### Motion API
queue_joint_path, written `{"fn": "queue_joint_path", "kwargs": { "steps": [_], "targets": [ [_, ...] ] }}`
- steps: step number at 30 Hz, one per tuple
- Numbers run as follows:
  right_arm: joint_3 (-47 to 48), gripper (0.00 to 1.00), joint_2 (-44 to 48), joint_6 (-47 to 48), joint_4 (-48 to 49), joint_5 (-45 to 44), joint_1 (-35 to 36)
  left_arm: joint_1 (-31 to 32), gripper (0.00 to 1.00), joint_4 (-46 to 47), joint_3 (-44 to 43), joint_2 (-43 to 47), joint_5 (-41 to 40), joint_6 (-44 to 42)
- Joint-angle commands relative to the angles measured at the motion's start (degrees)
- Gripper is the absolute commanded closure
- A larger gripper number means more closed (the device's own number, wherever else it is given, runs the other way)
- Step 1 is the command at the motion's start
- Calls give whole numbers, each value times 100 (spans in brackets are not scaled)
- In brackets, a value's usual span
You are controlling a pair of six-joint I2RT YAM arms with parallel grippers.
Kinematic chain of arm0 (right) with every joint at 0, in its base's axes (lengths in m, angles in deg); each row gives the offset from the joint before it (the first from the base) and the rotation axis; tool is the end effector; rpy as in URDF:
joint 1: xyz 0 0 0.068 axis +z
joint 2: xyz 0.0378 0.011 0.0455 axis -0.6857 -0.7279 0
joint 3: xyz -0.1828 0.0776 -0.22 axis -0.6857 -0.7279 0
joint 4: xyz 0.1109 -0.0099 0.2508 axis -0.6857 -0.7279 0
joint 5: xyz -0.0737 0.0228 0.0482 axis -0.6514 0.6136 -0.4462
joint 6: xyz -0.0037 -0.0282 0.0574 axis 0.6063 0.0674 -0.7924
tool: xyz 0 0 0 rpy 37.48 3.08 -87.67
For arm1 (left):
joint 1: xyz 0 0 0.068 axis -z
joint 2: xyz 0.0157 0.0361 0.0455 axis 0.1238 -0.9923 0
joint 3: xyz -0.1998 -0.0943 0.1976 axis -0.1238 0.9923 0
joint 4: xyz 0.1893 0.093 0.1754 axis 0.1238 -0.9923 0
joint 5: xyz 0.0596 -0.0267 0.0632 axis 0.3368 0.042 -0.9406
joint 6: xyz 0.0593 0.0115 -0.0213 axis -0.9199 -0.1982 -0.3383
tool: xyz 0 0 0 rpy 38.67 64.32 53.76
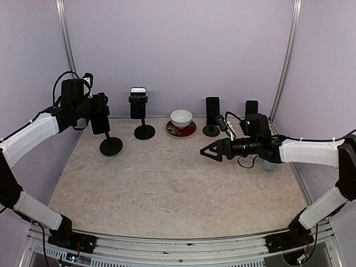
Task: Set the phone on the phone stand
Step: Place the phone stand with the phone at the corner of the board.
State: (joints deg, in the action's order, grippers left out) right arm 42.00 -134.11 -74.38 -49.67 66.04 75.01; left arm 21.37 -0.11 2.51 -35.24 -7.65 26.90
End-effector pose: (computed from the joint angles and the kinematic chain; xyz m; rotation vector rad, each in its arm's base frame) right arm 0.2741 0.2056 0.2554 -0.6310 2.0475 1.2505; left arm 0.3361 -0.0744 0.3748 -0.0529 1.8774 -0.0686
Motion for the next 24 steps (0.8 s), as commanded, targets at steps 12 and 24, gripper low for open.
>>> {"fn": "queue_joint_path", "kwargs": {
  "steps": [12, 24],
  "targets": [
    [-524, 0, 631, 355, -108, -27, -147, -426, 47, 1073, -1152, -535, 292, -774],
    [-554, 0, 616, 380, -108, -49, -175, -751, 47, 1354, -1414, -933, 781, -1008]
  ]
}}
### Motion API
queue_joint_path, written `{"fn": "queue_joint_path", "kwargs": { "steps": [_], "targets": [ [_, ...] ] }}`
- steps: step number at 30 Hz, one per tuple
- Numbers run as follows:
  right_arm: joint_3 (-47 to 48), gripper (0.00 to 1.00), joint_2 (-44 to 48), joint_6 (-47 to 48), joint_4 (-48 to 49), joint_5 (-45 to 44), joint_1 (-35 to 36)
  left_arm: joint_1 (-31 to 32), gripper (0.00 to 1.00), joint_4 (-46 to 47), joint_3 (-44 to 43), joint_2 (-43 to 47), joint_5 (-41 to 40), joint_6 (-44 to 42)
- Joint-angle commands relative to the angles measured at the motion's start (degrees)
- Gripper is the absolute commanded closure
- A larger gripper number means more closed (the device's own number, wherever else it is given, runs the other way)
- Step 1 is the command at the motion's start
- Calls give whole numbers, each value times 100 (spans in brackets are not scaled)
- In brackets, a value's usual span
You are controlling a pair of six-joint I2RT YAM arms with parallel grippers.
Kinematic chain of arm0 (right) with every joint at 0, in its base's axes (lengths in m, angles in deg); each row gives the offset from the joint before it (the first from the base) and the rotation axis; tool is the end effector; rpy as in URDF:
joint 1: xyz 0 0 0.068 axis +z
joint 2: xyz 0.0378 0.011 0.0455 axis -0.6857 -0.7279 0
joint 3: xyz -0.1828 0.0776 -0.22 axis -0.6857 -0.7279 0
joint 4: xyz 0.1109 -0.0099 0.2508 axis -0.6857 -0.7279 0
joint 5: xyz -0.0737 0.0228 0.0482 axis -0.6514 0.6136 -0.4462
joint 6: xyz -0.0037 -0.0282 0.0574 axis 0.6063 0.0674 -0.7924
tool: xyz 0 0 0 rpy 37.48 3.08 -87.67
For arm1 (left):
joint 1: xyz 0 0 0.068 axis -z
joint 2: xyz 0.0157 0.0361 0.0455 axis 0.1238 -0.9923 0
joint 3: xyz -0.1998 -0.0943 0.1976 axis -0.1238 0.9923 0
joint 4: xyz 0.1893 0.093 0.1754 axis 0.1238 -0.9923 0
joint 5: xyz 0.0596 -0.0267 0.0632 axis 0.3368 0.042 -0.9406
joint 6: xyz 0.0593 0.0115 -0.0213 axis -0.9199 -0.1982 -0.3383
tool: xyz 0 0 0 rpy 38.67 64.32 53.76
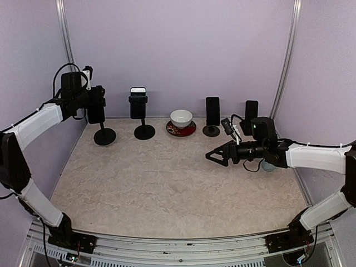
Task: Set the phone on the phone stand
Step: Place the phone stand with the phone at the corner of the board.
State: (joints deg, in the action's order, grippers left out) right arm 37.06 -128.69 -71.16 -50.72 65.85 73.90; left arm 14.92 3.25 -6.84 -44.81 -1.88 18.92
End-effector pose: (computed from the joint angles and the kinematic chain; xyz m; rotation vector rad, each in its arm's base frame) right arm 0.2552 0.1866 0.2525 -0.6589 2.0294 1.2037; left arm 0.3917 -0.0480 0.3856 0.0355 1.8283 0.0039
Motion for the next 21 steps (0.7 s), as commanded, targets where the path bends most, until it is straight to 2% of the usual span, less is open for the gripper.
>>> {"fn": "queue_joint_path", "kwargs": {
  "steps": [1, 21],
  "targets": [
    [-60, 0, 64, 61, -6, -27, -64, -122, 47, 1031, -532, -51, 224, -243],
    [16, 0, 15, 132, -194, -158, -82, -490, 49, 1586, -1216, -1076, 1070, -475]
  ]
}}
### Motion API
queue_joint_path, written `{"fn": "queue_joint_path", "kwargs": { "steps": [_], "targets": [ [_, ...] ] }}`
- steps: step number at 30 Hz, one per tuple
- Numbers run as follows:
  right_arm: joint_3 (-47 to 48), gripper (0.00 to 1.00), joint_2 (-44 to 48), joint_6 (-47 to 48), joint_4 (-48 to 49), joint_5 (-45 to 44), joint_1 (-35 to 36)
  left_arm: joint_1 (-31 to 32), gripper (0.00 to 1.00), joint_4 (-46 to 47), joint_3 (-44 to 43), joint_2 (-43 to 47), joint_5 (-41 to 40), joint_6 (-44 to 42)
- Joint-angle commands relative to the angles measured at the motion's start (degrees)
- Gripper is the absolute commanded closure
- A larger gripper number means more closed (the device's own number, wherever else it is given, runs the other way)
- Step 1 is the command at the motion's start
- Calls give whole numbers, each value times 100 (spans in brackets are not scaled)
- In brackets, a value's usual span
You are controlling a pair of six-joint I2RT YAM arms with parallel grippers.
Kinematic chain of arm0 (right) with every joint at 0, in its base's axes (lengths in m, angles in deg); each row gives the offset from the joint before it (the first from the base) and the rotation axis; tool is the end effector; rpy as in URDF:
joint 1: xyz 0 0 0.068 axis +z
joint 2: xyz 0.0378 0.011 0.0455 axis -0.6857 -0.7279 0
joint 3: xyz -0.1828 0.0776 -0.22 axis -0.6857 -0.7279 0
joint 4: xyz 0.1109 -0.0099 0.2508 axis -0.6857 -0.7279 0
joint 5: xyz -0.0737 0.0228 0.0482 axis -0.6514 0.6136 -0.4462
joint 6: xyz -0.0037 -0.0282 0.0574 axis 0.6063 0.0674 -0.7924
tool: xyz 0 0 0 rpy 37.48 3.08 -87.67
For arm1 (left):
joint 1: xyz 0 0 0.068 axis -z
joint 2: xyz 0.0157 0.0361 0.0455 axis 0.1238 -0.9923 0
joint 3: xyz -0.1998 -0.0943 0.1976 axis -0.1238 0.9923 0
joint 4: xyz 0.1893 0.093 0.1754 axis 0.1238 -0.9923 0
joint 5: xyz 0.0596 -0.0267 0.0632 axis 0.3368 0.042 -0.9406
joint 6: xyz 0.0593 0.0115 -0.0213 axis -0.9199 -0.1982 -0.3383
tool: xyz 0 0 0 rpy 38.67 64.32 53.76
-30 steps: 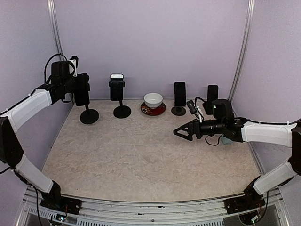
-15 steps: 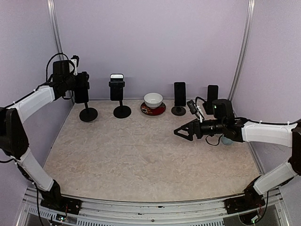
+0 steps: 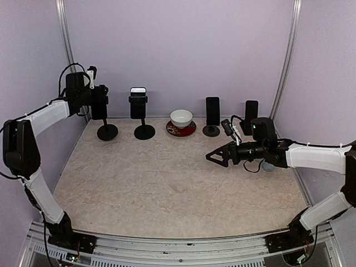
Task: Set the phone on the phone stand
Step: Place the phone stand with the phone at the corner of the board.
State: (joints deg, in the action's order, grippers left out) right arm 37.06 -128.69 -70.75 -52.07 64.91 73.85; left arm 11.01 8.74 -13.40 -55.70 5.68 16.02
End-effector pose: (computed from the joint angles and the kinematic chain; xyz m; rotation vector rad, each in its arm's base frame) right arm 0.2551 0.1854 0.2499 -0.6496 2.0539 1.1825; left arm 0.4494 -0.0315 0.3645 0.1112 1.8068 -0.0332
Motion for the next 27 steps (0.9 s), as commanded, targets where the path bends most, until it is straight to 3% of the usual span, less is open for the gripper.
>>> {"fn": "queue_joint_path", "kwargs": {
  "steps": [1, 27],
  "targets": [
    [16, 0, 4, 89, -63, -69, -77, -131, 49, 1026, -611, -40, 348, -177],
    [61, 0, -201, 40, -125, -43, -77, -793, 49, 1313, -831, -719, 1162, -71]
  ]
}}
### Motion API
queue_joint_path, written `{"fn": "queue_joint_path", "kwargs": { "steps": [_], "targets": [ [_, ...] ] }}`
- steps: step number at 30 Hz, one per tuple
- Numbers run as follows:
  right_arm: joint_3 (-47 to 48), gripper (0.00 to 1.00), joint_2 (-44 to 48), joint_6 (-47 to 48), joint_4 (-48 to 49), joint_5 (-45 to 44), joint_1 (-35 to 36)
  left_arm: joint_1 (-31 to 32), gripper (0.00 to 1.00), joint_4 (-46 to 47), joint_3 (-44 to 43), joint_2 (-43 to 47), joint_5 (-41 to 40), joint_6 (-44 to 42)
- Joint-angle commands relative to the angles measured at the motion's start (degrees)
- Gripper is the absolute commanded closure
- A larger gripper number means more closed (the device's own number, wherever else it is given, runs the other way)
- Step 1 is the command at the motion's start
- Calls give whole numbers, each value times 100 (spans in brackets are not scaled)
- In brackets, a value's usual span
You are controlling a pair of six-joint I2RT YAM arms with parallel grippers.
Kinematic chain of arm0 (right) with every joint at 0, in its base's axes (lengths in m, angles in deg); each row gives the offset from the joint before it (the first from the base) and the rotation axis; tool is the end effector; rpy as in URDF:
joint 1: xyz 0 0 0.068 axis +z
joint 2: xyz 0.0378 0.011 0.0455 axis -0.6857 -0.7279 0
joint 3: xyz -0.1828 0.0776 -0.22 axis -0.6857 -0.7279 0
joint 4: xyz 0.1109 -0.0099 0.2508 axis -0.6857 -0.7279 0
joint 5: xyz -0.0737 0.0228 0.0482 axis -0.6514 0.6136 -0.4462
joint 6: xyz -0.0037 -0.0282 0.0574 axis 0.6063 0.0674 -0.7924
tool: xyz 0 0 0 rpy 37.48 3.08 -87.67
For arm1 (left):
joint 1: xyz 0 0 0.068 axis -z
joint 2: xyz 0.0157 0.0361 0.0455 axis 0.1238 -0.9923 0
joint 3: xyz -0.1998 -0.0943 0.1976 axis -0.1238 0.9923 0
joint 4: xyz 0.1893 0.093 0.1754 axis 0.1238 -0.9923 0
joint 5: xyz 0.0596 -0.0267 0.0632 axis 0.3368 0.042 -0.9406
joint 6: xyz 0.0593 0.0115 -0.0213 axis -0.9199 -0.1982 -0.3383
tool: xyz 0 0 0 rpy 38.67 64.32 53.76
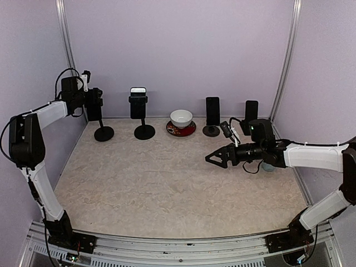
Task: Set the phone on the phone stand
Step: Place the phone stand with the phone at the corner of the board.
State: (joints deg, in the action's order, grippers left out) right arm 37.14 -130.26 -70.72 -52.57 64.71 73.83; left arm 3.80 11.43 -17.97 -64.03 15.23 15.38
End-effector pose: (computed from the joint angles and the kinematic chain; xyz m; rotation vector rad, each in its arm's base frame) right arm 0.2582 0.1870 0.2413 -0.6418 2.0917 1.1779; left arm 0.4888 0.0192 0.3356 0.1246 1.8210 -0.0890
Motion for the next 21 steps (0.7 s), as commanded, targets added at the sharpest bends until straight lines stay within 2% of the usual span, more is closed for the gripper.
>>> {"fn": "queue_joint_path", "kwargs": {
  "steps": [1, 13, 21],
  "targets": [
    [48, 0, -44, 25, -69, -23, -75, -89, 49, 1052, -367, 106, 217, 3],
    [-18, 0, -101, -64, 13, 8, -75, -165, 47, 1066, -389, -71, 386, 35],
    [-36, 0, -105, -103, 57, 21, -75, -161, 32, 1059, -382, -99, 348, 36]
  ]
}}
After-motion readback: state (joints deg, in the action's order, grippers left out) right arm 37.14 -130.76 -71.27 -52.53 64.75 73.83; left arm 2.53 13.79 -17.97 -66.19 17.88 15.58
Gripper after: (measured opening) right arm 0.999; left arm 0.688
